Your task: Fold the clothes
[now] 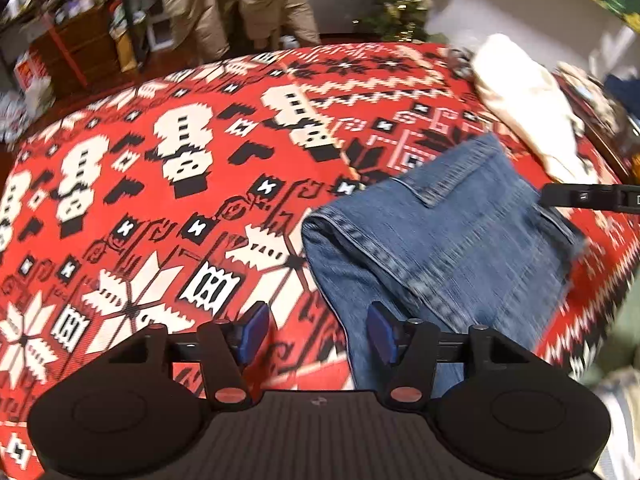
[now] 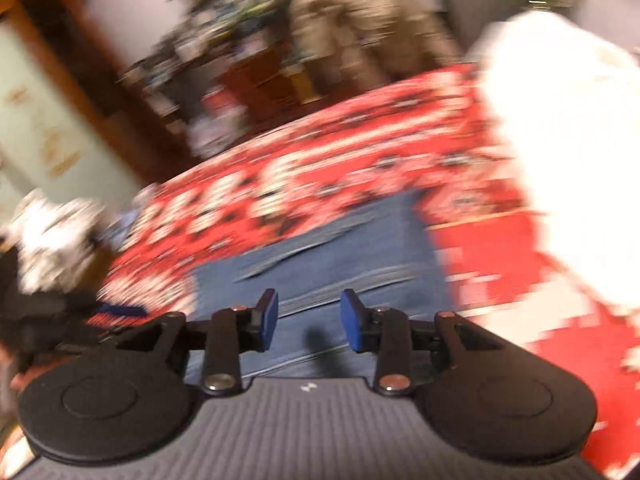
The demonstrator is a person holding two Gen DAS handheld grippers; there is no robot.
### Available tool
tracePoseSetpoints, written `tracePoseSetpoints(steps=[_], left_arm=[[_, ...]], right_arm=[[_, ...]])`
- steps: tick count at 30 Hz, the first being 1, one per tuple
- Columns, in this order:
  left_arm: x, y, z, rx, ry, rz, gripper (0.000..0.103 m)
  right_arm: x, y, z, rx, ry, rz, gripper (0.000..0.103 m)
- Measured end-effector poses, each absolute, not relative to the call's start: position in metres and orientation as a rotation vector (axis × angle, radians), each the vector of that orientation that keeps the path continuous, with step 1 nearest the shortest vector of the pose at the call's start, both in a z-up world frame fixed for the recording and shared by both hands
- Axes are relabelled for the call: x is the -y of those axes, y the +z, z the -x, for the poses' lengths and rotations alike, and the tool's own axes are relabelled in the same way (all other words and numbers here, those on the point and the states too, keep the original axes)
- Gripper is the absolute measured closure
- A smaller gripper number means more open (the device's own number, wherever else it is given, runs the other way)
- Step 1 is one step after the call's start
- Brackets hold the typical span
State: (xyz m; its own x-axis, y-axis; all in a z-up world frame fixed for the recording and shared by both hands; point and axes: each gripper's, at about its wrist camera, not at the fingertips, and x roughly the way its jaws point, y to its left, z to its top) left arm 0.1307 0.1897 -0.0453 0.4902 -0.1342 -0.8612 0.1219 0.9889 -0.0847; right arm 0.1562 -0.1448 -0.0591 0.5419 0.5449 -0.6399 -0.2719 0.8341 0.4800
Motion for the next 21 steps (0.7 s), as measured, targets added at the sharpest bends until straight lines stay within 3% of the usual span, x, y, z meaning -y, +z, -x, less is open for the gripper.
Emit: tracePoseSetpoints(steps=[9, 14, 15, 16, 18, 19, 20, 21], left_arm=[[-0.188, -0.064, -0.141, -1.086, -0.183, 0.073, 0.043], [-0.188, -0.062, -0.134, -1.134, -0.215, 0.08, 0.044], [-0.188, -0.062, -0.132, -1.143, -0.219, 0.082, 0.044], [-0.187, -0.062, -0.13, -1.149, -0.223, 0.085, 0.046], [-0.185, -0.061, -0.127, -1.155, -0.231, 0.094, 0.057], [-0.184, -0.062, -0.127, -1.157, -0.231, 0.101, 0.074], [-0.183, -0.062, -0.127, -1.159, -0.231, 0.108, 0.086], [-0.182, -0.063, -0.128, -1.159, -0.221, 0.12, 0.091]], right_arm=[[0.171, -0.094, -0.182, -0.918, 0.406, -0.376, 0.05], [0.166, -0.106, -0.191, -0.914, 0.464, -0.405, 0.048], [0.165, -0.106, -0.192, -0.916, 0.473, -0.402, 0.049], [0.163, -0.107, -0.193, -0.92, 0.48, -0.397, 0.058], [0.159, -0.108, -0.192, -0.915, 0.476, -0.385, 0.066], [0.158, -0.107, -0.191, -0.911, 0.476, -0.381, 0.075], [0.157, -0.106, -0.191, -0.907, 0.479, -0.379, 0.078], [0.156, -0.105, -0.19, -0.9, 0.474, -0.371, 0.08]])
